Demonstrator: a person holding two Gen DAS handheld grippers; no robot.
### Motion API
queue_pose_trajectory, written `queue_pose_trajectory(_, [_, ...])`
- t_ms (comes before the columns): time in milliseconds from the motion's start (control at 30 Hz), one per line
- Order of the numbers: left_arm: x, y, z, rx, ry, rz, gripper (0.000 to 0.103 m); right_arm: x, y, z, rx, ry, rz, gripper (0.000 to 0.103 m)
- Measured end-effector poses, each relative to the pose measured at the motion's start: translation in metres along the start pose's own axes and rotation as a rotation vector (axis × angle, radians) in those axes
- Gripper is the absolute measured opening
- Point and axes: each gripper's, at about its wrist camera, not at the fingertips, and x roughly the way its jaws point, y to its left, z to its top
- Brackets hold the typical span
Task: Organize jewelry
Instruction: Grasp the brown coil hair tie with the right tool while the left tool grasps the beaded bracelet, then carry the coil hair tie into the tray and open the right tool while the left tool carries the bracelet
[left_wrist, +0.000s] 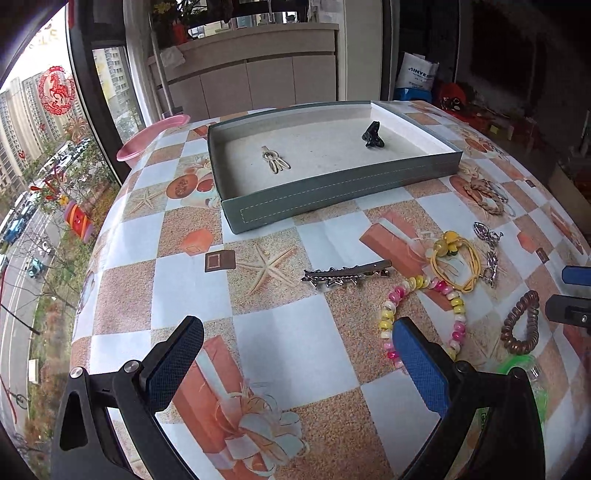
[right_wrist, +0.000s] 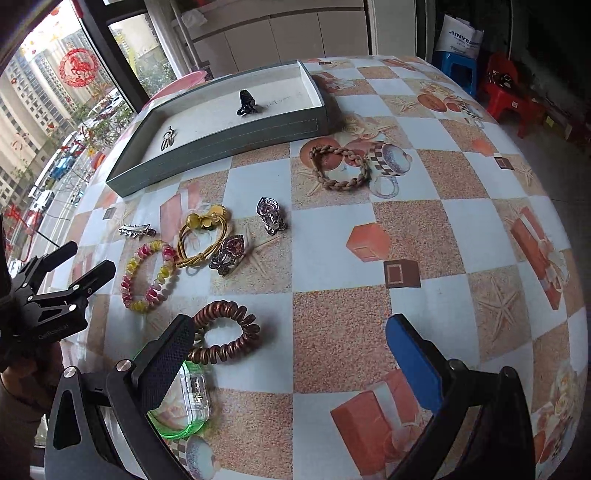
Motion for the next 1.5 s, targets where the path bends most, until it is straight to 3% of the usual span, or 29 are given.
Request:
queue_pose_trajectory(233, [0.011, -0.020, 0.001, 0.038, 0.036, 0.006, 0.103, 0.013, 0.008, -0.004, -0.038, 0.021, -0.038, 0.101])
queue_pose_trajectory(433, [0.015, -0.034, -0.001, 0.082, 0.047, 0.020, 0.103, 0.019, 0.020, -0.005, -0.091, 0.021, -0.075, 0.091])
queue_pose_trajectory(633, [0.012, -0.039, -0.002, 0.097, 0.045, -0.010, 0.103, 0.020, 0.037, -0.009, -0.174, 0.005, -0.119, 0.072])
queue_pose_trajectory(733, [0.010, -0.042, -0.002, 0.100, 0.048, -0.042, 0.091, 0.019, 0.041, -0.010, -0.186, 0.000, -0.109, 0.061])
queue_pose_trajectory(833, [0.007, -0.047, -0.003, 0.104, 0.054, -0.089, 0.071, 0.018, 0.045, -0.011, -0.189, -0.003, -0.101, 0.050])
queue_pose_trajectory(967, [0.004, -0.057, -0.005, 0.137, 0.051, -0.123, 0.036, 0.016, 0.047, -0.012, -0.183, -0.008, -0.095, 0.028])
queue_pose_trajectory(1000, [0.003, -0.060, -0.005, 0.146, 0.051, -0.130, 0.023, 0.015, 0.046, -0.013, -0.178, -0.009, -0.092, 0.021])
queue_pose_trajectory(1067, [0.002, -0.063, -0.006, 0.161, 0.045, -0.119, 0.022, 0.015, 0.044, -0.013, -0.160, -0.013, -0.090, 0.013])
queue_pose_trajectory(1267, [-0.002, -0.048, -0.007, 0.078, 0.050, -0.159, 0.022, 0.008, 0.025, -0.013, -0.078, -0.017, -0.049, 0.013])
queue_pose_trajectory(1500, [-0.026, -0.034, 0.003, 0.026, -0.012, -0.185, 0.022, -0.006, 0.011, -0.007, -0.021, -0.034, -0.010, 0.013])
